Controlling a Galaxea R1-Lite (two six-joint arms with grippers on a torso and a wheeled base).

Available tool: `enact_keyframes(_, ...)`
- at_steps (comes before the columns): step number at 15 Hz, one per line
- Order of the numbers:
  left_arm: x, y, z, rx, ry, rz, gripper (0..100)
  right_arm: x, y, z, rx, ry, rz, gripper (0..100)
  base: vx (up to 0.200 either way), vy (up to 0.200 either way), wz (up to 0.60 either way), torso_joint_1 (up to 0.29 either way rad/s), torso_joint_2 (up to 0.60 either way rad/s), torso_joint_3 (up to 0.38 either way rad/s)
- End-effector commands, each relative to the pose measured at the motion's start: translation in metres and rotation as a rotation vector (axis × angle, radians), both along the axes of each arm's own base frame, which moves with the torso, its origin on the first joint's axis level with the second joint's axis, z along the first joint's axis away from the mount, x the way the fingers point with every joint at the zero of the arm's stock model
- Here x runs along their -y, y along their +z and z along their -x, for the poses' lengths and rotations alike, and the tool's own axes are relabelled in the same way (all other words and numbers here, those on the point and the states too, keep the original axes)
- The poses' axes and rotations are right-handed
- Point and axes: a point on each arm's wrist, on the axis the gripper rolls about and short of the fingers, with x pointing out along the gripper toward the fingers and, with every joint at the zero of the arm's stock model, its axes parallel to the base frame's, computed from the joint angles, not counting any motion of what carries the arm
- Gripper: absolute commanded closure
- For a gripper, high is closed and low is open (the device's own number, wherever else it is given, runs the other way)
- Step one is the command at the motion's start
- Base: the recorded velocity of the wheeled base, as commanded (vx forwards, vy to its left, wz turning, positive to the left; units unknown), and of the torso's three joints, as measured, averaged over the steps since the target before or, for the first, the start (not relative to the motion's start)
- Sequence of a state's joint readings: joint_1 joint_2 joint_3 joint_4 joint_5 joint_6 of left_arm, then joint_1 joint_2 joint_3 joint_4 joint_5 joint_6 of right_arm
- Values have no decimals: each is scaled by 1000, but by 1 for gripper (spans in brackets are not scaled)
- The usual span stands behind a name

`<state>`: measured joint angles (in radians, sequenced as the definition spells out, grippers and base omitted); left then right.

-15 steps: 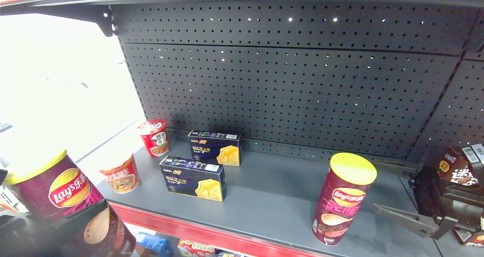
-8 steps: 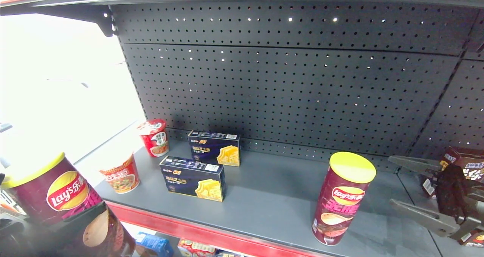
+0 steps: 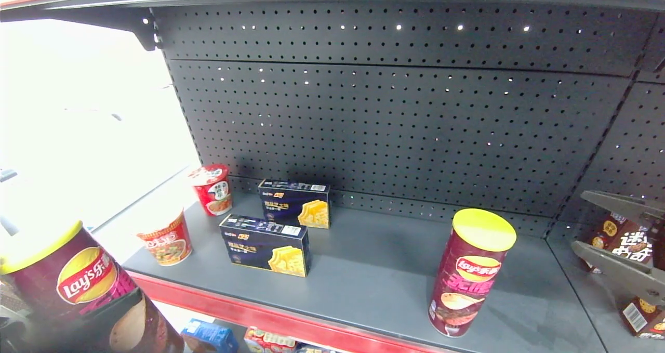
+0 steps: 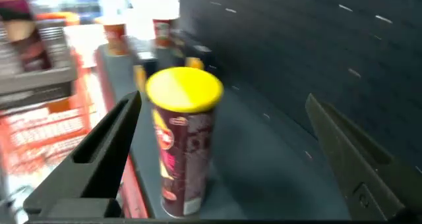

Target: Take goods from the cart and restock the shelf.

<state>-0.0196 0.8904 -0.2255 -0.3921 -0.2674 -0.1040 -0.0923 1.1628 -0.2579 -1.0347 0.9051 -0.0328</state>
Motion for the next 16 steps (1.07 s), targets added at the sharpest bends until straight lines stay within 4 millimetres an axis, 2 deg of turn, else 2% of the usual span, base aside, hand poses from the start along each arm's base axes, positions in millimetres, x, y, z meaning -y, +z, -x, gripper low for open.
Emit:
enact_keyframes(1,0,0,2,10,-1,1,100,-7,8,39,31,-95,-21,0,0,0,0,0,0,0)
enact_keyframes(5,0,6,8,58,5,0,100,-5,5,76,-5,-327,-49,0,0,0,0,0,0,0)
enact_keyframes(8,0,8,16,96,5,2,100,-2,-7,109,-7,-482,-65,0,0,0,0,0,0,0)
enact_keyframes(11,-1,8,18,108,8,2,100,-2,-24,137,-44,-576,-66,0,0,0,0,0,0,0)
enact_keyframes(13,-1,10,22,127,16,1,100,-1,-46,157,-66,-713,-71,0,0,0,0,0,0,0)
enact_keyframes(16,-1,11,26,127,15,-1,100,-2,-67,173,-100,-865,-66,0,0,0,0,0,0,0)
